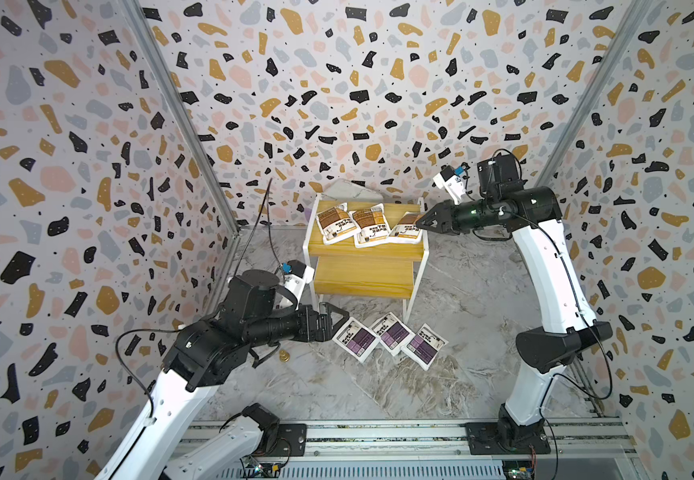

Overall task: Place the bagged coffee beans on the shelf by color
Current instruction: Place the bagged coffee beans on the shelf.

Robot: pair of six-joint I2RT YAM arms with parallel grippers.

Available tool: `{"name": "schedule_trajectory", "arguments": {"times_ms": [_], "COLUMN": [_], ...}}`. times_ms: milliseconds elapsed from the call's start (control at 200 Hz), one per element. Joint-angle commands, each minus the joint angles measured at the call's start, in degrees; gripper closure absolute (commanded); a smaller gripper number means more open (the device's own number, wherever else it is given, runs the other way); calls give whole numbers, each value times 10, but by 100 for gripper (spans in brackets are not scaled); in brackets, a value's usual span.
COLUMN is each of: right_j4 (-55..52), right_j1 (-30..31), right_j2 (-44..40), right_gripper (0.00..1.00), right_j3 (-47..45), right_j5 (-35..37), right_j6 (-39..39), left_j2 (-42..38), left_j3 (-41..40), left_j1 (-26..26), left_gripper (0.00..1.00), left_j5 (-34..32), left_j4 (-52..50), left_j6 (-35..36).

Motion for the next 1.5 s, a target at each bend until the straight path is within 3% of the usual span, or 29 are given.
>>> {"name": "schedule_trajectory", "arguments": {"times_ms": [0, 225, 716, 1171, 1492], "right_j4": [-9, 6, 95, 10, 43], "right_j1": [1, 1, 6, 6, 9], "right_j2": [-1, 10, 44, -9, -91], "right_gripper": [59, 51, 49, 38, 38], "right_j3": [23, 35, 52, 50, -70], "right_j5": [6, 7, -35, 57, 29], "right_j6": [0, 15, 94, 41, 55], "left_j2": [-1, -4, -20, -11, -12], "left_j3": [-4, -9, -17, -11, -28], "left_j1": [6, 10, 18, 26, 30], "left_gripper": [0, 0, 0, 0, 0], "left_j5": [14, 18, 13, 11, 15], "left_j4": [13, 12, -1, 1, 23], "left_j6": [7, 7, 9, 9, -8]}}
